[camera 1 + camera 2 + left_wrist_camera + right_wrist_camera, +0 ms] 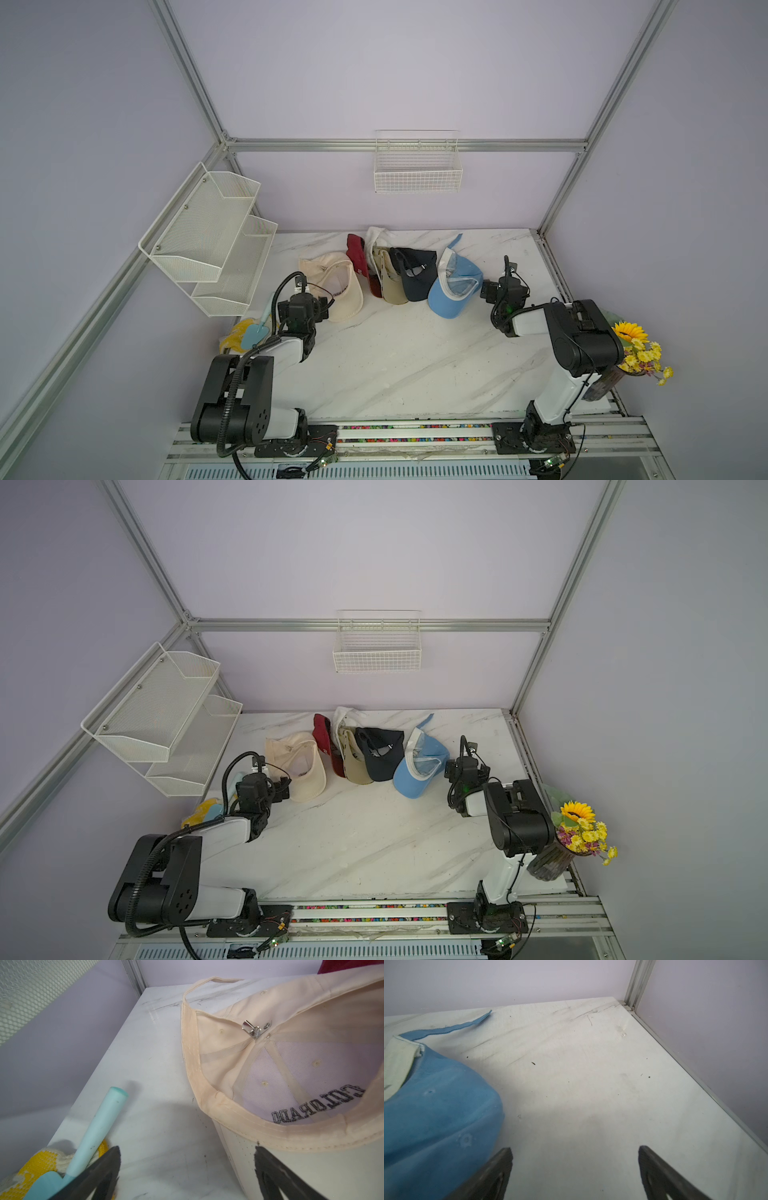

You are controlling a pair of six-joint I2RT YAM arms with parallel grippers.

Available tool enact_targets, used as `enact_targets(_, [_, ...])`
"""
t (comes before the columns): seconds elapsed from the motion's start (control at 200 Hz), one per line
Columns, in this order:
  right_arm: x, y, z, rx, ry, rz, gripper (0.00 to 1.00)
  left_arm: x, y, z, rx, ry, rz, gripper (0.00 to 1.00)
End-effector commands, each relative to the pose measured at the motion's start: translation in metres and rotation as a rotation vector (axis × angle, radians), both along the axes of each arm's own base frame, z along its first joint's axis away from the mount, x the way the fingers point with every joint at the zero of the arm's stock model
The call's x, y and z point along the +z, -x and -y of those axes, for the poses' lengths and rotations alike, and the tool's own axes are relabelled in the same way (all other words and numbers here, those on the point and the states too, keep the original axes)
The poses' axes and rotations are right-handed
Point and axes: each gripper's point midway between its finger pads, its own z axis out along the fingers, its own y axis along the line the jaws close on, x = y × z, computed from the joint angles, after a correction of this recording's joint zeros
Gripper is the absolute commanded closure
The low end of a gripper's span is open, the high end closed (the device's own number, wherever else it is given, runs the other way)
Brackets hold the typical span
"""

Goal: Open the adjustable buckle of the baseball cap
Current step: Reset both arms

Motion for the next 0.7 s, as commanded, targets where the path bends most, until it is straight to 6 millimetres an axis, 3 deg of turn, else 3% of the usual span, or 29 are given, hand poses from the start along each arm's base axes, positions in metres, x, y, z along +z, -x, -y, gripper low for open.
enact_targets(0.0, [0.035,0.008,0.002,-0.013,-0.025,0.174,0.03,0.024,-0.011,0.0,-0.011,0.0,0.075,0.0])
enact_targets(0.085, [0.028,0.02,-0.001,0.007,-0.041,0.23,0.03,0.024,-0.011,0.0,-0.009,0.001,0.077,0.0])
enact_targets(0.13, [0.039,0.019,-0.001,0.018,-0.01,0.279,0.03,0.025,-0.011,0.0,-0.009,0.002,0.081,0.0])
enact_targets(0.17, [0.03,0.019,-0.002,0.01,-0.054,0.22,0.03,0.025,-0.01,0.0,-0.009,0.001,0.081,0.0])
enact_targets(0.23, [0.036,0.019,0.0,0.017,-0.009,0.266,0.03,0.025,-0.009,0.0,-0.008,0.001,0.085,0.0])
enact_targets(0.7, [0.034,0.019,-0.001,0.013,-0.025,0.249,0.03,0.031,-0.002,-0.001,-0.008,0.003,0.127,0.0])
